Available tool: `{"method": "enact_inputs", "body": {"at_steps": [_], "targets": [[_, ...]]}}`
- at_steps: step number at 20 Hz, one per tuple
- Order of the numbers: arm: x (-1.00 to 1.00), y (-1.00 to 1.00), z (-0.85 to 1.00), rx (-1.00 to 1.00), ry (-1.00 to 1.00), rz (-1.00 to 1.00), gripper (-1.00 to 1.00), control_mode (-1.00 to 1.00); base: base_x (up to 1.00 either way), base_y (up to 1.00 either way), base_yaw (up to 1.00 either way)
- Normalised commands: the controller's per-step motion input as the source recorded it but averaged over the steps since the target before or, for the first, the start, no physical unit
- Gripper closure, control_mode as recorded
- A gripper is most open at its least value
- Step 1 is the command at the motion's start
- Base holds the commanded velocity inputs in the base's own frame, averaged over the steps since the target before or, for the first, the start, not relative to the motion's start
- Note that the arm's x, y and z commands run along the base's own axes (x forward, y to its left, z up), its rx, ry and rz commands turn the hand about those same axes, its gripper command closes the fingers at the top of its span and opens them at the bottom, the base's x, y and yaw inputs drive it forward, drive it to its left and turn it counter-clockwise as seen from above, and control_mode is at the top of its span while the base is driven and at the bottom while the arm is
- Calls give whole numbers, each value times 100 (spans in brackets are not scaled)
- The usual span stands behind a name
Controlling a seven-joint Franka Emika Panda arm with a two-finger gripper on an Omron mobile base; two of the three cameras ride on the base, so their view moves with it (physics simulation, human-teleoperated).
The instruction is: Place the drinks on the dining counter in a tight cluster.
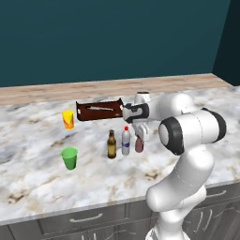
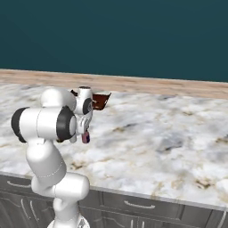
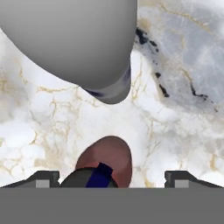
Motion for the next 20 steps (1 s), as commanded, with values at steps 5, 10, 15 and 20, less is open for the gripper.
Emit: {"method": "enact_inputs", "body": {"at_steps": [5, 10, 15, 20], "targets": [[-14, 0, 21, 0, 0, 0, -100, -100, 0, 0, 0], [-9, -2, 51, 0, 0, 0, -100, -100, 0, 0, 0], [-12, -15, 64, 0, 0, -2, -100, -100, 0, 0, 0], [-37, -51, 24, 0, 1, -26, -100, -100, 0, 0, 0]]}}
